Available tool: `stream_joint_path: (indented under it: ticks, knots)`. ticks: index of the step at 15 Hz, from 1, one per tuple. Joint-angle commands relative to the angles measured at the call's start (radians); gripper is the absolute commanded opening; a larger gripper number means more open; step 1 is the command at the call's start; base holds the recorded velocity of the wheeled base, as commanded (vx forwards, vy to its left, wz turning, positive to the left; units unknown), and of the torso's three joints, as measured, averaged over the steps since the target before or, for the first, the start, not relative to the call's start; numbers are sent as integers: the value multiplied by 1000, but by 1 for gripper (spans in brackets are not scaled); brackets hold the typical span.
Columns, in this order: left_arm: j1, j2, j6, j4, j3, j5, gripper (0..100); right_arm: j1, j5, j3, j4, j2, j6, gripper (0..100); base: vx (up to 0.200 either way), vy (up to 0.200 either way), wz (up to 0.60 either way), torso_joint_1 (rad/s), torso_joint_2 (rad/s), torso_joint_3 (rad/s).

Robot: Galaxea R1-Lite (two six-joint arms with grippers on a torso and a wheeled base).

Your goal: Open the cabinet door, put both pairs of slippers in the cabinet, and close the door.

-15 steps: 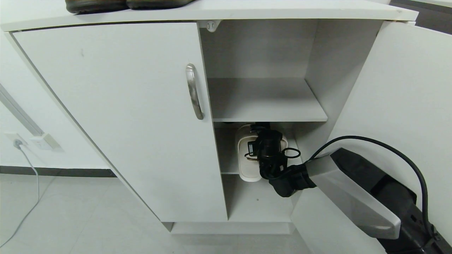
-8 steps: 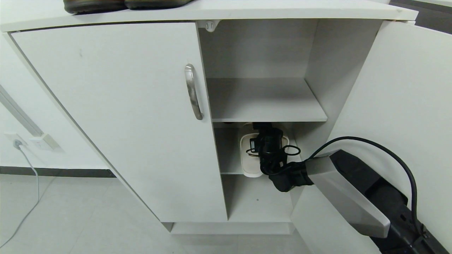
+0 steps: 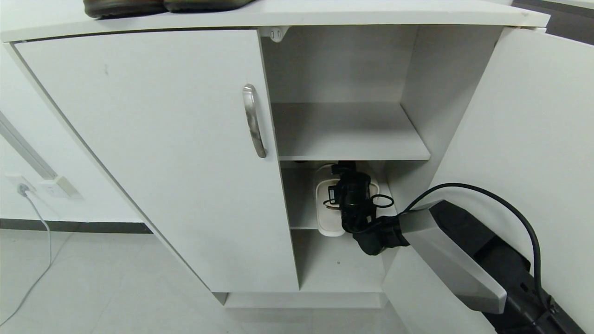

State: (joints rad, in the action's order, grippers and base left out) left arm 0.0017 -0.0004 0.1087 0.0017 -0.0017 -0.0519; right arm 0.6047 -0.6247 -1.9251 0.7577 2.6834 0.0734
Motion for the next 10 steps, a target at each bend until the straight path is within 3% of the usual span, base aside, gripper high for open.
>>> stream_joint_path:
  ticks: [1,5,6,10]
  knots:
    - [0,2,0,0,0,0,0,0,0,-2,0,7,0,0,0,0,0,0,0,0]
    - [0,0,0,0,0,0,0,-9,0,-32,-20,21,0,0,0,0,0,0,0,0]
    - [0,0,0,0,0,0,0,-11,0,-29,-20,23,0,100,0,0,0,0,0,0]
    - [0,0,0,0,0,0,0,-6,0,64,-6,-22,0,100,0,0,0,0,0,0]
